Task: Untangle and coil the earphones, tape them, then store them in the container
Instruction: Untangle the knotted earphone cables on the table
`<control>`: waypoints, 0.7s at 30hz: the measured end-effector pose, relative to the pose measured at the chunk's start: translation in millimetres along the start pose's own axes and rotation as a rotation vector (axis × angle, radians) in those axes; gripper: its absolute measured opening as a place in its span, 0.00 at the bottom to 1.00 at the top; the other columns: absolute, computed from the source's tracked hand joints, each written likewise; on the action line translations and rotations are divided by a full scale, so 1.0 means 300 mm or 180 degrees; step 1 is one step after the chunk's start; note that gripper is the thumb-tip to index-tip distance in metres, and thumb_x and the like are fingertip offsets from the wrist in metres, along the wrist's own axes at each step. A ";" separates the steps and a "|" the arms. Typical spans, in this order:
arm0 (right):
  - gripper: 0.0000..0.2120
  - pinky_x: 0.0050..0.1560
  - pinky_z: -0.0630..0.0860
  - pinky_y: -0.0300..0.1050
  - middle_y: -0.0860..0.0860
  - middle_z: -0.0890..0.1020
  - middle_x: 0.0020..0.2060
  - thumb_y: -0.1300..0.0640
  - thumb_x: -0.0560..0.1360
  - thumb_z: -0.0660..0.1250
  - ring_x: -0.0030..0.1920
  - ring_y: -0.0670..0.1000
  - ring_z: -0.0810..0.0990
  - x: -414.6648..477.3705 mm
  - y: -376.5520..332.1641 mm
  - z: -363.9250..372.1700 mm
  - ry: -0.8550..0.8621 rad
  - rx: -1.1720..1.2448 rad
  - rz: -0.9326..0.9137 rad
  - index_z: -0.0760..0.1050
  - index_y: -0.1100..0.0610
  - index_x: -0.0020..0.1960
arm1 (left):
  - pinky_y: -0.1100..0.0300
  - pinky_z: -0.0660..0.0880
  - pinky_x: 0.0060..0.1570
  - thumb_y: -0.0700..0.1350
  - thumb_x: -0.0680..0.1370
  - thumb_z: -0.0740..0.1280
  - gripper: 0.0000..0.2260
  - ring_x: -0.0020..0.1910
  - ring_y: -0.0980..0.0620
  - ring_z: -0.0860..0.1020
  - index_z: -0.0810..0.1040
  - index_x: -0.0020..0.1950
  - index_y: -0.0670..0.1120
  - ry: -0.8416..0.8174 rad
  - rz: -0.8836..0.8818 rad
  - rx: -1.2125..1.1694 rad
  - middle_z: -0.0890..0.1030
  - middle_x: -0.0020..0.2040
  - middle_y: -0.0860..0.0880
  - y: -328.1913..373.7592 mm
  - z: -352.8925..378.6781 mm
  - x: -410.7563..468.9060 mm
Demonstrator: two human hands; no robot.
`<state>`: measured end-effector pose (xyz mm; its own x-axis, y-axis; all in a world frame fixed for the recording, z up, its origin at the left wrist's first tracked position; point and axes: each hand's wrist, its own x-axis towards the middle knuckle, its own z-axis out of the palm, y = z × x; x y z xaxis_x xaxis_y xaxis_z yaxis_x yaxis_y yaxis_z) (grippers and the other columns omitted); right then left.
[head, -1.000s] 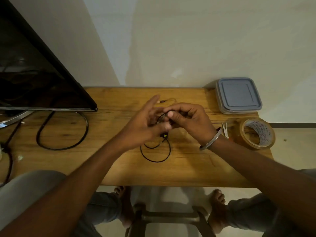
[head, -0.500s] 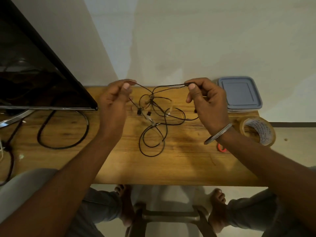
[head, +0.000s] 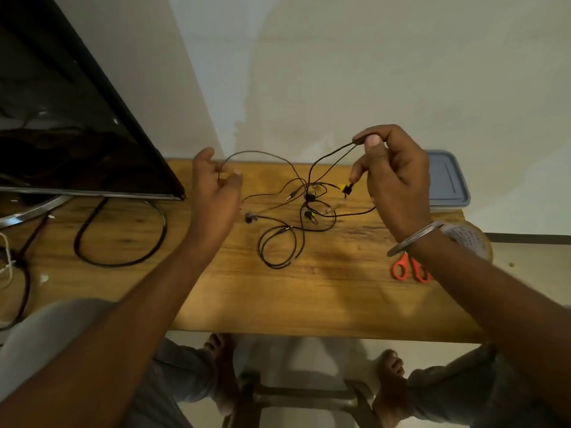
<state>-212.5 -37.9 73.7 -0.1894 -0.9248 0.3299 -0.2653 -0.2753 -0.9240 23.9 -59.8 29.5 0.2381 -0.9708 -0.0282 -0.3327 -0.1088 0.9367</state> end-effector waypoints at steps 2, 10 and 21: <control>0.11 0.28 0.67 0.34 0.60 0.79 0.30 0.59 0.84 0.57 0.24 0.41 0.74 0.003 -0.048 0.013 -0.0220 -0.0055 -0.0140 0.76 0.63 0.56 | 0.48 0.58 0.75 0.47 0.74 0.69 0.41 0.77 0.55 0.55 0.50 0.81 0.51 -0.0303 0.0704 0.1297 0.50 0.80 0.46 -0.016 0.024 -0.027; 0.11 0.24 0.65 0.34 0.59 0.77 0.31 0.61 0.85 0.54 0.23 0.40 0.72 0.029 -0.168 0.045 0.0043 0.0457 -0.0218 0.73 0.64 0.54 | 0.56 0.77 0.51 0.43 0.80 0.65 0.07 0.51 0.52 0.80 0.82 0.55 0.47 -0.1158 0.1561 0.0681 0.80 0.52 0.50 -0.060 0.110 -0.085; 0.14 0.26 0.60 0.39 0.48 0.69 0.25 0.51 0.85 0.53 0.23 0.47 0.62 0.039 -0.112 0.005 0.0439 0.0943 0.0804 0.74 0.52 0.48 | 0.63 0.59 0.26 0.60 0.83 0.50 0.25 0.18 0.55 0.56 0.77 0.58 0.43 -0.1070 -0.2094 -0.1989 0.64 0.25 0.52 0.000 0.009 0.001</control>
<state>-204.4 -39.7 108.2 -0.3439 -0.9347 0.0897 0.0855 -0.1263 -0.9883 21.3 -60.7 28.6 -0.1023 -0.7773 -0.6208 0.3422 -0.6135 0.7117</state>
